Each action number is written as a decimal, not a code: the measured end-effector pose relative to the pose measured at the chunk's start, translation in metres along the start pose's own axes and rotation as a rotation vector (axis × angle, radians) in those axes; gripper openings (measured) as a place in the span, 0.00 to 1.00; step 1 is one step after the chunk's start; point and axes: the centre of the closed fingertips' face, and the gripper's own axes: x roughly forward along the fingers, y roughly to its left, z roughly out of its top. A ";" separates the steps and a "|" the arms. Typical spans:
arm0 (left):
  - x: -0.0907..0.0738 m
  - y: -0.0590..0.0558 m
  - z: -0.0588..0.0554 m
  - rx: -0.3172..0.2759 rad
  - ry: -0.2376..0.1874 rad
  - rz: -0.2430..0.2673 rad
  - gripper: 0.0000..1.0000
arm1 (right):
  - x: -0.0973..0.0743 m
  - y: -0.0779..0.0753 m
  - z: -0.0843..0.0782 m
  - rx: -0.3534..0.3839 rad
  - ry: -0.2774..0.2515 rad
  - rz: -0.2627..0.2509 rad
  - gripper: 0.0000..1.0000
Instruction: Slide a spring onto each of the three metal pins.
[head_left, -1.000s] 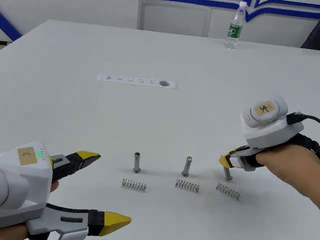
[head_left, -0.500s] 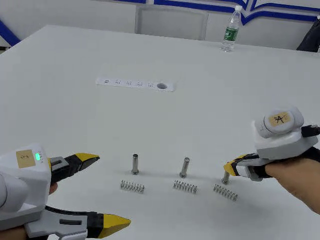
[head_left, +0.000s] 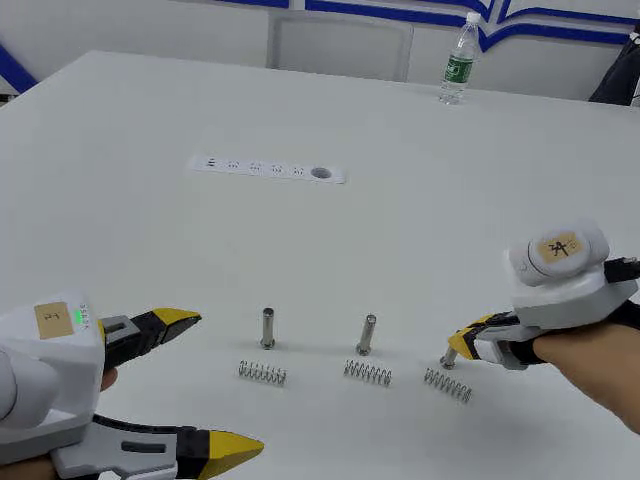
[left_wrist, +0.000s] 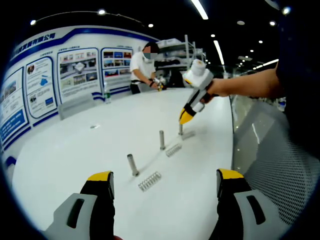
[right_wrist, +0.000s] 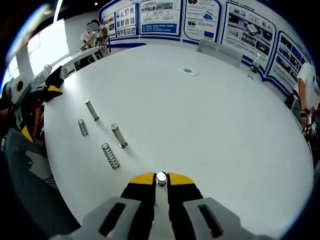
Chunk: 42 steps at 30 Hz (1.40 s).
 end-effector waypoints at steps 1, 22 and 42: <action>0.000 0.000 0.000 0.000 0.001 0.000 0.86 | 0.000 0.000 0.000 0.000 -0.002 0.000 0.11; 0.003 -0.001 -0.002 0.008 0.010 -0.016 0.85 | -0.014 0.011 -0.022 -0.020 -0.013 0.034 0.13; 0.002 -0.002 -0.004 -0.001 0.026 -0.013 0.85 | 0.008 0.021 -0.055 -0.144 0.089 0.156 0.16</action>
